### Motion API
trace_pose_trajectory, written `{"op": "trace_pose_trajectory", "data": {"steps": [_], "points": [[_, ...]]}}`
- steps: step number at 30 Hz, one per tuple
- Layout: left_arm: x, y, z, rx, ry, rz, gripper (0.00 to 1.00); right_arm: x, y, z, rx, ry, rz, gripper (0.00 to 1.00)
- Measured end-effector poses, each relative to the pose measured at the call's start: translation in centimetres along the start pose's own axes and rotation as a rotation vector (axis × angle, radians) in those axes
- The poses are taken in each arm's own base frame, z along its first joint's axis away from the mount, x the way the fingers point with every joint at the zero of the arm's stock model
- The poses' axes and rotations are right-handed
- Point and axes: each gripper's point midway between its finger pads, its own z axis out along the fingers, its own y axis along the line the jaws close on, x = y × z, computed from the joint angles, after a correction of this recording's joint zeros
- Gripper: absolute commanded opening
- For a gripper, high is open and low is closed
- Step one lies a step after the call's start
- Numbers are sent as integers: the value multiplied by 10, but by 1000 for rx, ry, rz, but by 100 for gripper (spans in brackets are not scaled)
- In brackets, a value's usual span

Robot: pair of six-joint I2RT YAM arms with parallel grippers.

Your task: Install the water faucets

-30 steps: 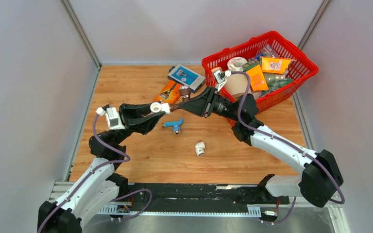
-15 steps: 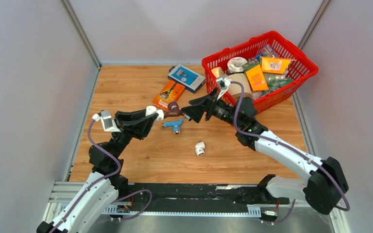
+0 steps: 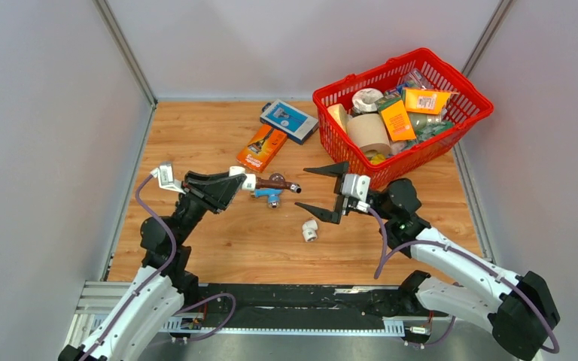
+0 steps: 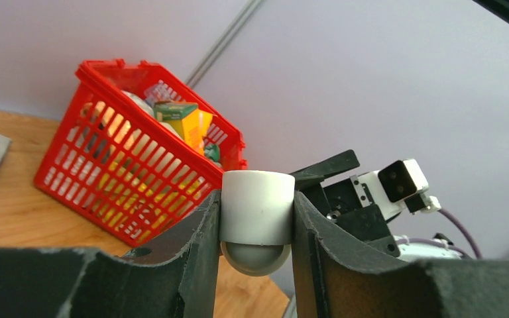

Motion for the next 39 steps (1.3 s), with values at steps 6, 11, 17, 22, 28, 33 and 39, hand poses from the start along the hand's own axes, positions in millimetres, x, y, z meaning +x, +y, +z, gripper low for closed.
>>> {"op": "trace_pose_trajectory", "data": {"steps": [6,11,17,22,28,33,39], "points": [[8,-15,4,62,69,-79,0,6,18,15,-102,-31,-103,80],[9,-27,4,113,86,-111,0,15,30,30,-156,-37,-93,73],[6,-37,4,168,79,-94,0,-1,27,43,-152,-99,-6,51],[2,-40,5,210,46,-36,0,-14,28,54,-177,-139,161,23],[-5,-49,5,295,-8,164,0,-16,30,65,-196,-122,497,0],[-12,-65,4,401,-43,411,0,-26,28,76,-224,-45,895,0],[-4,-76,0,507,-17,617,0,-27,36,71,-247,20,1326,9]]}}
